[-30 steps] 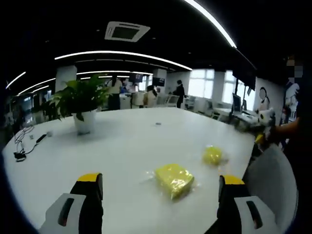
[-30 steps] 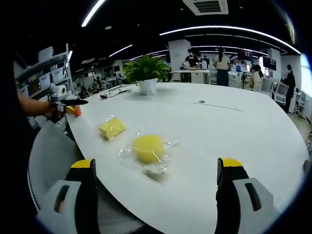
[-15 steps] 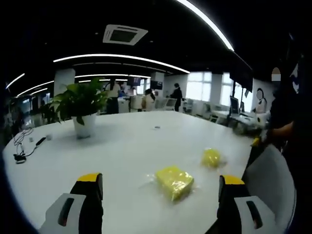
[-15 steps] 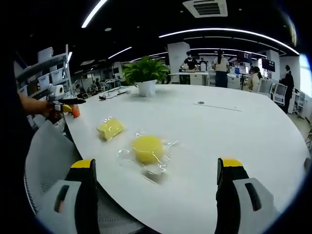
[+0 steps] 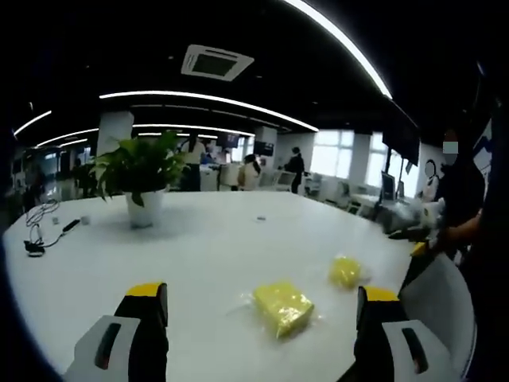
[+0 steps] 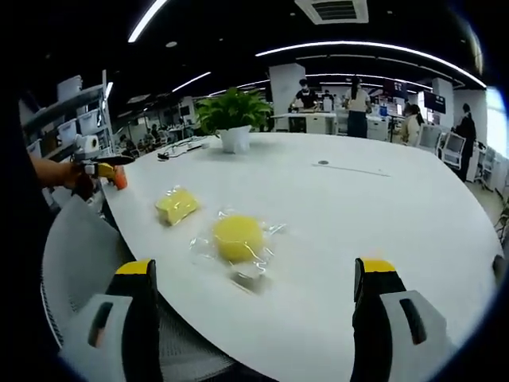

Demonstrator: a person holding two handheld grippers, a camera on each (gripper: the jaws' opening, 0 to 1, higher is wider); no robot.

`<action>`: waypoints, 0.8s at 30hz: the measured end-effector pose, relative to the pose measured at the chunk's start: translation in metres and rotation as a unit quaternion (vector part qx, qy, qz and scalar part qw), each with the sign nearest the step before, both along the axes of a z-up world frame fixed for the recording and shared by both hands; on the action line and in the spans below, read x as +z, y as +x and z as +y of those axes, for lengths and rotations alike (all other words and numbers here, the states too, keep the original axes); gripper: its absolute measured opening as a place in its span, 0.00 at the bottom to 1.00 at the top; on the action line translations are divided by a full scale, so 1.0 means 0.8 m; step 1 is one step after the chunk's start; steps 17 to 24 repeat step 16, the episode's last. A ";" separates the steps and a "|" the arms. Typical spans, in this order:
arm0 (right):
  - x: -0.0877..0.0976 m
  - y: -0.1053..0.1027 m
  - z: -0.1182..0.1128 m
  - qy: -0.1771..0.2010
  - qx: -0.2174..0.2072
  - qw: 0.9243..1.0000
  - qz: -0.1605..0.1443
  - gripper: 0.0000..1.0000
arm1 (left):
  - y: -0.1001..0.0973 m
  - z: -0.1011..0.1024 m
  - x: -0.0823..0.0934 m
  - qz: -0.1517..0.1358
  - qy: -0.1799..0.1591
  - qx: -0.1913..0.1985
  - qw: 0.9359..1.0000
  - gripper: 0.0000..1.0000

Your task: Compare the silicone blocks by pressing each to a similar depth, holding the contact briefly, and releasing to observe deformation and rebound differences across the visible hardness samples.

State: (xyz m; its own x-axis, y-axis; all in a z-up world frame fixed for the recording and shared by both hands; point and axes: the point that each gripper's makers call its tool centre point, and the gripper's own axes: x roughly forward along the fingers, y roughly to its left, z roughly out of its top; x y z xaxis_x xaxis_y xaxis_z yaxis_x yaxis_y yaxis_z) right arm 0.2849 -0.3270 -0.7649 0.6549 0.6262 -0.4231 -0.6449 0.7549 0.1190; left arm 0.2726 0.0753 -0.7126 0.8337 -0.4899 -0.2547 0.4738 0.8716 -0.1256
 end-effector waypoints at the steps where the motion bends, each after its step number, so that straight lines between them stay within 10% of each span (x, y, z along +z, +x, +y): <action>1: 0.000 0.000 0.000 -0.001 0.002 1.000 -0.001 0.96 | -0.001 0.000 0.002 -0.004 0.002 -0.002 1.000 1.00; 24: -0.012 0.001 0.007 0.017 -0.003 1.000 0.018 0.96 | -0.002 0.002 -0.015 0.007 -0.007 0.010 1.000 1.00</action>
